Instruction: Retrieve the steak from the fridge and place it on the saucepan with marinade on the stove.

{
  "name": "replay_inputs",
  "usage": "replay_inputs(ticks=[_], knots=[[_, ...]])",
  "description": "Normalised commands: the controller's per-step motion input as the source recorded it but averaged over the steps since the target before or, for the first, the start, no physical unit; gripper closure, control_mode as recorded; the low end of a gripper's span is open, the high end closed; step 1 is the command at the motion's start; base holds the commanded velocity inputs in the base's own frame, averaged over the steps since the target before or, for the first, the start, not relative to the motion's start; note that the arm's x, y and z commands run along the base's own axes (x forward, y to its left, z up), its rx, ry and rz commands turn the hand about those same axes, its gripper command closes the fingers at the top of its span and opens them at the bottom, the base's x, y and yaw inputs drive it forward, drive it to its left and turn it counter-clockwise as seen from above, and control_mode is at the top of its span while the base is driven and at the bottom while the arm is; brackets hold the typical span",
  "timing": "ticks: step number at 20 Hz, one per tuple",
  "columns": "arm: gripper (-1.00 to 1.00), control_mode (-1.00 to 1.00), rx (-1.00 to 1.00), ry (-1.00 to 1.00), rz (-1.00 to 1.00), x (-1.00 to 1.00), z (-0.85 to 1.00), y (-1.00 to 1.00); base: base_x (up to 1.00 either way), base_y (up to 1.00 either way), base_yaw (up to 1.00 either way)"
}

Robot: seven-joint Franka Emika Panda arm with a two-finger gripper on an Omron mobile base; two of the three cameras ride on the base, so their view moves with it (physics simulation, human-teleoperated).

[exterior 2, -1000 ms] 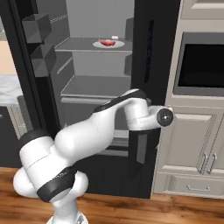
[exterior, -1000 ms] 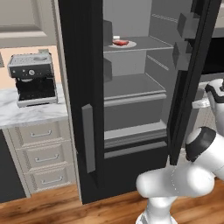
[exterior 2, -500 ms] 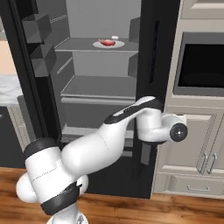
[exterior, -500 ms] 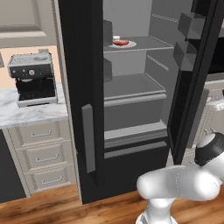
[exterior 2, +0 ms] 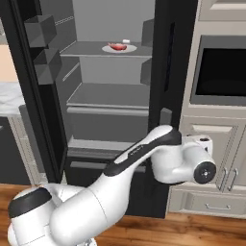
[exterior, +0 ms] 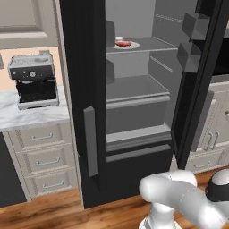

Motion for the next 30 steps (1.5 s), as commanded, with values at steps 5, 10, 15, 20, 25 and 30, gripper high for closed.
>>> replay_inputs(ticks=[5,10,15,20,25,30], knots=[[-1.0,-1.0,-0.23,0.0,-0.16,-0.2,0.04,1.0,0.0,0.0,0.0],[-1.0,-1.0,-0.31,0.0,-0.11,0.06,0.0,1.0,0.0,0.0,0.0],[-1.0,-1.0,-0.33,0.03,-0.01,0.1,0.0,0.8,0.0,0.0,0.0],[-1.0,-1.0,-0.29,0.08,0.02,0.17,0.0,0.29,0.0,0.0,0.0],[-1.0,-1.0,-0.28,0.26,0.11,0.28,0.0,0.43,0.0,0.0,0.0],[-1.0,-1.0,-0.26,0.3,0.09,0.42,0.02,0.48,0.0,0.0,0.0]])
